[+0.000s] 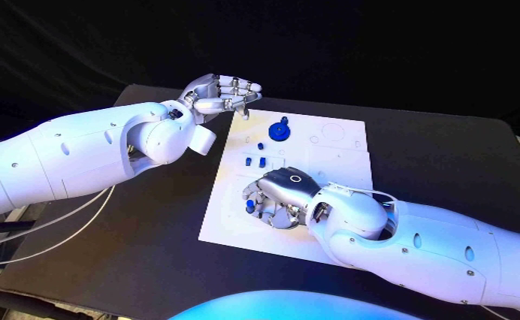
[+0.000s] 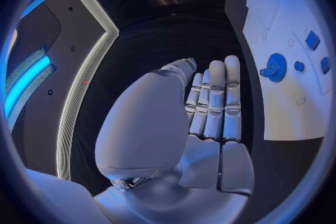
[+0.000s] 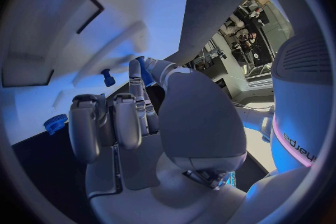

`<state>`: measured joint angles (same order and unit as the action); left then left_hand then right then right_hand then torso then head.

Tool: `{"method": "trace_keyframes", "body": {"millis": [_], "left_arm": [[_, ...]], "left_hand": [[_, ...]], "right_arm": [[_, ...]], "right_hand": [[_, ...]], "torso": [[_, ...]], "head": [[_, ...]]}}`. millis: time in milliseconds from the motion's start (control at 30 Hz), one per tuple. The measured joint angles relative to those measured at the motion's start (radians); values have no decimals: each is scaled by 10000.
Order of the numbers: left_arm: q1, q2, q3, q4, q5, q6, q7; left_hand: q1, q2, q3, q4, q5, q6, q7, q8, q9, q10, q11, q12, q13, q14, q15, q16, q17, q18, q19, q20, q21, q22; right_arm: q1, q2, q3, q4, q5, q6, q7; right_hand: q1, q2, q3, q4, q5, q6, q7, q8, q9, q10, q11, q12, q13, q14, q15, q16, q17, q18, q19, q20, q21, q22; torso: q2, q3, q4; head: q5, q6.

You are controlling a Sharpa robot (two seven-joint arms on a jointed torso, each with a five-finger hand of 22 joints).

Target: Assemble the parts on the task board

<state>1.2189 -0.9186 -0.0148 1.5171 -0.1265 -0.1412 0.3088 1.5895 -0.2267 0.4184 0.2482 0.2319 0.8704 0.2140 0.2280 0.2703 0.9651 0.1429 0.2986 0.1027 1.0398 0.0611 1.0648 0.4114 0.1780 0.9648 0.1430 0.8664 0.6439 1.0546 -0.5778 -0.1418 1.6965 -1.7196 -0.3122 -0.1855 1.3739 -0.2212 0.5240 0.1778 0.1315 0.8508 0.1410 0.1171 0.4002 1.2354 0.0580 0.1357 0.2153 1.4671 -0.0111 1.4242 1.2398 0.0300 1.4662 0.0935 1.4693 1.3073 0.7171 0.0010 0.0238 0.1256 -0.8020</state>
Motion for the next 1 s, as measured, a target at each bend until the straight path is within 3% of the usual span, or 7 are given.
{"method": "trace_keyframes", "body": {"millis": [333, 467, 600, 700, 800, 900, 1000], "left_arm": [[0, -8, -3, -12, 0, 6, -5], [-3, -18, -9, -24, 1, 9, -6], [-12, -19, -31, -36, 2, 12, -7], [-17, -27, -58, -39, 4, 16, -8], [-25, -31, -84, -37, 14, 18, -9], [-28, -37, -101, -36, 28, 20, -10], [-30, -44, -111, -34, 42, 21, -10]], "left_hand": [[0, 0, 0, 0, 0, 0, 0, 0, 0, -37, 38, -1, 0, 0, 0, 0, 1, 1, -37, 37, 0, 0], [0, 0, 0, 0, 0, 0, 0, 0, 1, -38, 38, -1, 1, 0, 0, 0, 1, 0, -36, 37, 0, 0], [0, 0, 0, 0, 0, 0, 0, 0, 1, -37, 38, -1, 1, 0, 0, 0, 1, -1, -37, 37, 0, 0], [0, 0, 0, 0, 0, 0, 0, 0, 1, -37, 38, -1, 1, 0, 0, 0, 1, -1, -36, 37, 0, 0], [0, 0, 0, 0, 0, 0, 0, 0, 2, -37, 38, -1, 1, 0, 0, 0, 1, -1, -36, 37, 0, 0], [0, 0, 0, 0, 0, 0, 0, 0, 2, -37, 38, -1, 1, 0, 0, 0, 1, -1, -36, 36, 0, 0], [0, 0, 0, 0, 0, 0, 0, 0, 2, -37, 38, -1, 1, 0, 0, 0, 2, 0, -36, 36, 0, 0]], "right_arm": [[11, -717, 105, 777, 103, -1092, 58], [236, -1382, 179, 1284, 477, -1584, 190], [679, -2336, 232, 1682, 1472, -1908, 367], [969, -3156, 243, 1897, 2375, -1912, 410], [1126, -3983, 224, 2027, 3288, -1855, 375], [1165, -4681, 132, 2187, 3976, -1753, 237], [1115, -5157, 80, 2355, 4347, -1660, 27]], "right_hand": [[-198, -198, -299, 79, -259, -618, -157, -337, -158, 125, -125, 105, 235, 13, -90, 0, -43, 1, 0, -77, 117, -1], [-236, -238, -458, 153, -259, -553, -83, -322, -153, 242, -117, 209, 369, -23, -126, 0, -43, 1, 0, -77, 117, 8], [-290, -184, -681, 181, -166, 655, 46, 356, 99, 666, -5, 727, 799, -22, -125, 9, 10, 0, 0, -77, 201, 8], [-485, -68, -1070, 263, 260, 1518, -216, 1042, 504, 1068, -224, 1905, 1825, -11, -221, 55, 57, 1, -1, -192, 442, 7], [-781, 60, -1569, 488, 673, 1532, -371, 1477, 1062, 919, -403, 4959, 4820, -7, -360, 189, 212, -163, -16, -276, 827, 7], [-1086, 113, -1961, 880, 720, 1260, -339, 1673, 1432, 1083, -399, 7898, 7642, -7, -359, 372, 545, -163, -16, -276, 981, 7], [-1222, 185, -2290, 1066, 720, 1075, -332, 1797, 1717, 1172, -330, 9517, 9199, -7, -359, 530, 679, -163, -16, -275, 981, 6]], "torso": [[-12, 7, -8], [-22, 7, -21], [-38, 3, -34], [-58, -3, -48], [-93, -5, -87], [-131, -12, -137], [-157, -12, -191]], "head": [[-42, 57], [-97, 112], [-210, 191], [-326, 239], [-473, 270], [-626, 284], [-795, 286]]}}
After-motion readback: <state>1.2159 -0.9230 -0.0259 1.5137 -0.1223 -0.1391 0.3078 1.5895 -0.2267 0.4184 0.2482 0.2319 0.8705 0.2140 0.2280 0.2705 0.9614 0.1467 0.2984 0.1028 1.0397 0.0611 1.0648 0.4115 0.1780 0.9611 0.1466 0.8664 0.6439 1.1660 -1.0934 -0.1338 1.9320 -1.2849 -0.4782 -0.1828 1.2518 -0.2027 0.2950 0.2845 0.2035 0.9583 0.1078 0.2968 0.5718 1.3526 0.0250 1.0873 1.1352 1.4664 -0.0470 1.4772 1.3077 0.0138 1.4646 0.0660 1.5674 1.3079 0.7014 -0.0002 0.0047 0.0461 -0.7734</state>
